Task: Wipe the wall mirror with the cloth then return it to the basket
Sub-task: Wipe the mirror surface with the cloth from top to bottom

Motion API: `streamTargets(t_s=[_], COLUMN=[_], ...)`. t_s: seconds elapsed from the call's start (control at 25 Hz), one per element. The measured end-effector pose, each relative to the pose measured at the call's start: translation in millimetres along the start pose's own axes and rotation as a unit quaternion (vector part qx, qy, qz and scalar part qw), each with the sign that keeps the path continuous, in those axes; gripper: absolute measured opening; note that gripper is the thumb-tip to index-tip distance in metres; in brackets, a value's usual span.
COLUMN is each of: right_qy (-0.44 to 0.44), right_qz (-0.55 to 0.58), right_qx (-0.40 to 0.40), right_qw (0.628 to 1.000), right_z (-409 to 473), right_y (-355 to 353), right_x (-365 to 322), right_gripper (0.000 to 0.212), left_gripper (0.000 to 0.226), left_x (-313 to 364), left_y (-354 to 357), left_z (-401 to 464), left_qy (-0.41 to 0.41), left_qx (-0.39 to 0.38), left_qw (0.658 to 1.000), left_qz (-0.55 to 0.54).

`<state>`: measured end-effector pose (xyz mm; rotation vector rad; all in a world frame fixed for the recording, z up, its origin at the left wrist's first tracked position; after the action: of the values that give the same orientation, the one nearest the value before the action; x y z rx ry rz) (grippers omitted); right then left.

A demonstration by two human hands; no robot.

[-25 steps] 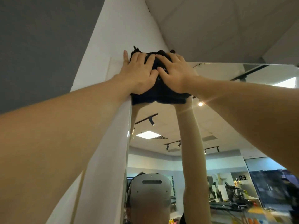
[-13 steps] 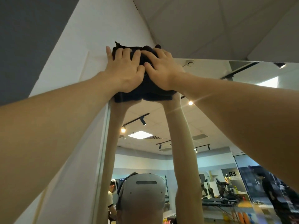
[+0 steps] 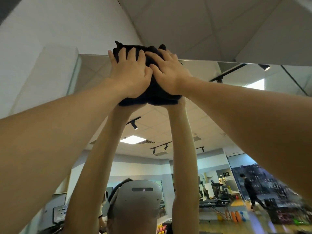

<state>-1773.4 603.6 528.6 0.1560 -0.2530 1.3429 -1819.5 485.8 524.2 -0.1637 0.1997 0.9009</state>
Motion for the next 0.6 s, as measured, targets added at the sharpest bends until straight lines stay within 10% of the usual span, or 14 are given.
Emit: streamTargets(t_s=[0.6], right_qy=[0.019], right_qz=[0.012], right_qx=[-0.003], right_qw=[1.0], right_z=[-63], right_y=[-23], right_x=[195], right_gripper=[0.055], left_gripper=[0.061], left_x=[189], left_y=[65], left_z=[53], left_qy=[0.024], left_qx=[0.015], left_qw=[0.999], left_qz=[-0.019])
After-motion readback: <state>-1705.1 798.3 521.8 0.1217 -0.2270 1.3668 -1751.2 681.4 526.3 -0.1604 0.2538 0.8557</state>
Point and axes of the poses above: each hand's wrist, its own z-axis towards the middle knuckle, its own y-axis out of the palm, x = y × z, the point moved 6 cm from there along z, towards the middle knuckle, and after that the axes turned 11 degrees about -z, right-handed, at the moved point
